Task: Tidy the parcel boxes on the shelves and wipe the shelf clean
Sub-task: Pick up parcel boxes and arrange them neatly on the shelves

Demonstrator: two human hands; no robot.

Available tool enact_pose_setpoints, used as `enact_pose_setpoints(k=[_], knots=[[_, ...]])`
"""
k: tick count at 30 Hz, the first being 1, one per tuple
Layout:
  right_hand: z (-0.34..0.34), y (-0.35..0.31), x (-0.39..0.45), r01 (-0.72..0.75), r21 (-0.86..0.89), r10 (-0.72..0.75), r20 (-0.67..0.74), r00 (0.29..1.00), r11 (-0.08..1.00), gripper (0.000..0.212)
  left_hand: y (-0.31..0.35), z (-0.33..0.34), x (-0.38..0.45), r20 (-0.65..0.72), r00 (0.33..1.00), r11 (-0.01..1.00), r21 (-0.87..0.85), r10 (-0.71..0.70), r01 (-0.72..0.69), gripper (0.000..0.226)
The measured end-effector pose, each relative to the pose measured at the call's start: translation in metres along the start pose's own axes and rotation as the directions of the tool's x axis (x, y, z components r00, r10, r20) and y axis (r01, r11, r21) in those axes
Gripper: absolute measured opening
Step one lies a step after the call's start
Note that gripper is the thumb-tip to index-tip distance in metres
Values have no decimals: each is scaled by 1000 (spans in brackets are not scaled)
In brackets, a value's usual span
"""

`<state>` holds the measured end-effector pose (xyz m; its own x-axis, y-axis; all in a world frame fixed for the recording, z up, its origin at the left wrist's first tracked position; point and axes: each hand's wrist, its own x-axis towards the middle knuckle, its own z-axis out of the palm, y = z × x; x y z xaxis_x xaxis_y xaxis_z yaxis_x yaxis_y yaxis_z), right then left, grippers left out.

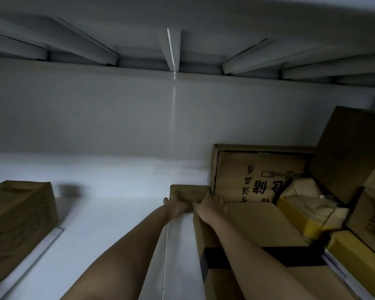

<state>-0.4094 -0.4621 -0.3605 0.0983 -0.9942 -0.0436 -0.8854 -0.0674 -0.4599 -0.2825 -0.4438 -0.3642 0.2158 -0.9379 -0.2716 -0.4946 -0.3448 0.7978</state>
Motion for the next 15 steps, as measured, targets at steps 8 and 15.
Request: enact_pose_setpoints(k=[8, 15], knots=[[-11, 1, 3, -112, 324, 79, 113, 991, 939, 67, -2, -2, 7, -89, 985, 915, -391, -151, 105, 71], [-35, -10, 12, -249, 558, 62, 332, 941, 792, 38, -19, -16, 11, -127, 963, 861, -487, -238, 149, 73]])
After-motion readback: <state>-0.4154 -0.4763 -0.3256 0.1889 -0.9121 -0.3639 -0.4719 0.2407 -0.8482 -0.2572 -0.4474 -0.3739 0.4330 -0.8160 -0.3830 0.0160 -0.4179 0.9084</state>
